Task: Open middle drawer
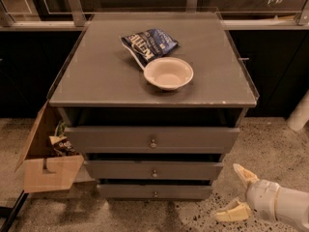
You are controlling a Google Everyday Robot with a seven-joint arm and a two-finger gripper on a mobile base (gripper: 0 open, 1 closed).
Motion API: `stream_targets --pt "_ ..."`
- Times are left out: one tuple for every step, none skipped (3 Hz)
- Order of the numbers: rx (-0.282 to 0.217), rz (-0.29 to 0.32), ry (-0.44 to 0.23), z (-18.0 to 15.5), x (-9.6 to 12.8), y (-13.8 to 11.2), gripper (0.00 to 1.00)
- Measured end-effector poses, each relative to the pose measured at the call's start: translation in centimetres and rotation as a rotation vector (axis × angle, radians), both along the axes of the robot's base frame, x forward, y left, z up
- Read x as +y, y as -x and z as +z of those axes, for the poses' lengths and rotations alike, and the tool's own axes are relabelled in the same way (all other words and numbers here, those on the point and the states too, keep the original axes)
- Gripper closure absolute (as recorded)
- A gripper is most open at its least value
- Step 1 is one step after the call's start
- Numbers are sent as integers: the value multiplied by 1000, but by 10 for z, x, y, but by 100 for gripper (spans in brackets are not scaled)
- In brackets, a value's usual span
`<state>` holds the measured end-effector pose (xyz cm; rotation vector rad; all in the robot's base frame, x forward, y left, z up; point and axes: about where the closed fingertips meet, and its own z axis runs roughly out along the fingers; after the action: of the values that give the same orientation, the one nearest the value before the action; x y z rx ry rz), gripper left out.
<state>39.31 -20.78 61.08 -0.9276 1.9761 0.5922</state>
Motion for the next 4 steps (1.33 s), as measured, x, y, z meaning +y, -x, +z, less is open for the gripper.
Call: stream_targets --pt "13 5 -13 -8 2 1 18" --pt "13 5 -13 -8 2 1 41" --pt "13 5 -13 -8 2 1 64" --pt "13 5 -13 -8 3 0 89"
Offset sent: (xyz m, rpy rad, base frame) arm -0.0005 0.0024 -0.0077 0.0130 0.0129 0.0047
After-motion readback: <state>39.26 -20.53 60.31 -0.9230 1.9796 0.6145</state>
